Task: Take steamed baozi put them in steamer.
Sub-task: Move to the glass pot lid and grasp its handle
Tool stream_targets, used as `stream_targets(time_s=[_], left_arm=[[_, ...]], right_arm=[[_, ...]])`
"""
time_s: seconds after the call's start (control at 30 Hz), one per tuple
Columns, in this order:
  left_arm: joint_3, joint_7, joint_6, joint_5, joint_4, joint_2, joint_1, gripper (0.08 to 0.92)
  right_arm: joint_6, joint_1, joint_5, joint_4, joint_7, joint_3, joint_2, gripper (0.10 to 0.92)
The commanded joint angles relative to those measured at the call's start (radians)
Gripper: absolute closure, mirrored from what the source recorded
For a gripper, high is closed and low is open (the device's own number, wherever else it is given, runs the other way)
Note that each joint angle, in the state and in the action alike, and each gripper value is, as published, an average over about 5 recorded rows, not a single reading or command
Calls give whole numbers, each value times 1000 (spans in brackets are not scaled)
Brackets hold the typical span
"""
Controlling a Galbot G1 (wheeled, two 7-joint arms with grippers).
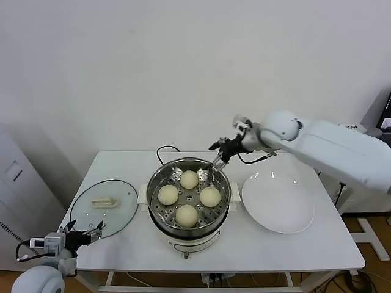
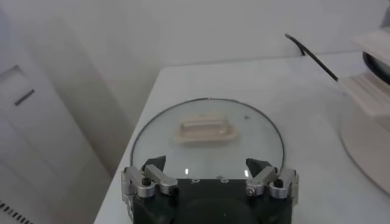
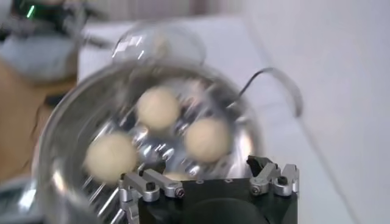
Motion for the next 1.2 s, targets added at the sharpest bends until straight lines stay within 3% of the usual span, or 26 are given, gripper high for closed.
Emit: stream_targets(time_s=[0.03, 0.23, 0.4, 0.83, 1.2], left_arm=[[-8, 43, -31, 29, 30, 2, -19, 177], [-2, 79, -69, 39, 60, 2, -27, 177], [11, 110, -122, 169, 116, 11, -46, 177], [31, 208, -427, 863, 246, 32, -41, 177], [23, 146, -668, 1393, 392, -59, -109, 177]], right_arm=[[302, -674, -52, 20, 308, 754, -130, 203], [371, -967, -131, 80, 490, 1031, -68, 203], [390, -1152, -245, 98, 554, 1213, 24, 203], [387, -1467, -472, 131, 472, 1553, 253, 203], [396, -1518, -575, 111, 407, 1622, 368, 203]])
